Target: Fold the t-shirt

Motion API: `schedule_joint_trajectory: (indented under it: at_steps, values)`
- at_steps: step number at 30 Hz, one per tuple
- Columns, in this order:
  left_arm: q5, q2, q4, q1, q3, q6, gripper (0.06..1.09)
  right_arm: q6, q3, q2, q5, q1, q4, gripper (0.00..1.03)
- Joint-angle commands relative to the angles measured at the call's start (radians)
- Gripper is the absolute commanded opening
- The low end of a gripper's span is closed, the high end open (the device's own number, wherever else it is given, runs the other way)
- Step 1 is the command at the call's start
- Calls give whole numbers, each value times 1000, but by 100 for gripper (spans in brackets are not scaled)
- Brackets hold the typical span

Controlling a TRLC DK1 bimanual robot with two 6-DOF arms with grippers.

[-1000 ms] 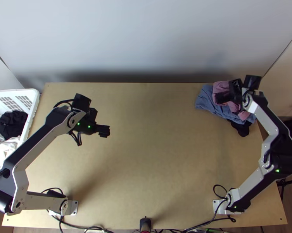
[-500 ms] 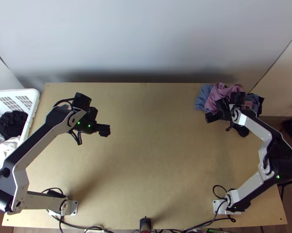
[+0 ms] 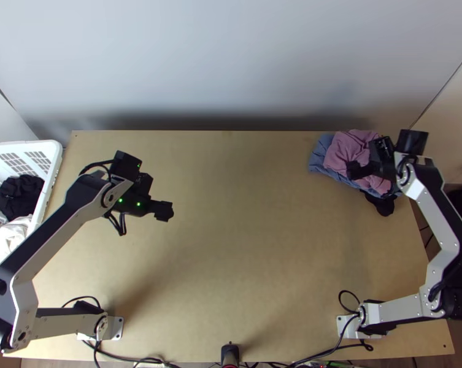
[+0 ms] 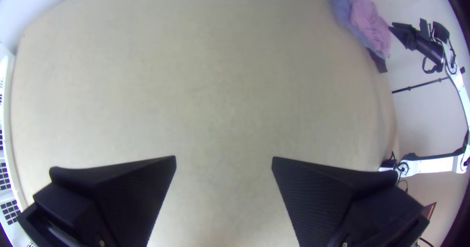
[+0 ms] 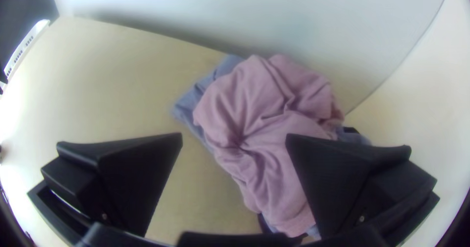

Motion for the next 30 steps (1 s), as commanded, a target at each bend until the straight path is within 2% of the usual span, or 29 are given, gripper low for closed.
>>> schedule_joint_trajectory:
  at_steps: [1, 7, 12, 16, 18, 22, 25, 28, 30]
  values:
    - [5, -69, -13, -4, -33, 1, 101, -3, 53, -76, 0, -40, -58, 98]
    - [22, -119, -28, -2, -39, -7, 101, 9, 56, -163, 0, -68, -113, 98]
    - [12, -219, -22, -5, -57, -7, 102, 48, -1, -462, 1, -55, -185, 98]
    - [-72, -378, 62, 27, -91, -14, 103, 128, -90, -740, 9, -40, -235, 98]
    - [-72, -478, 138, 67, -146, -8, 103, 141, -150, -849, 58, -37, -242, 98]
    - [-129, -658, 202, 105, -260, 4, 103, 172, -229, -933, 72, -35, -319, 98]
    - [-241, -834, 271, 114, -367, 79, 103, 166, -363, -1013, 62, 27, -310, 98]
    - [-294, -1004, 328, 114, -469, 190, 103, 184, -481, -1079, 73, 141, -307, 98]
    - [-339, -1084, 346, 119, -525, 246, 103, 187, -559, -1128, 82, 146, -279, 98]
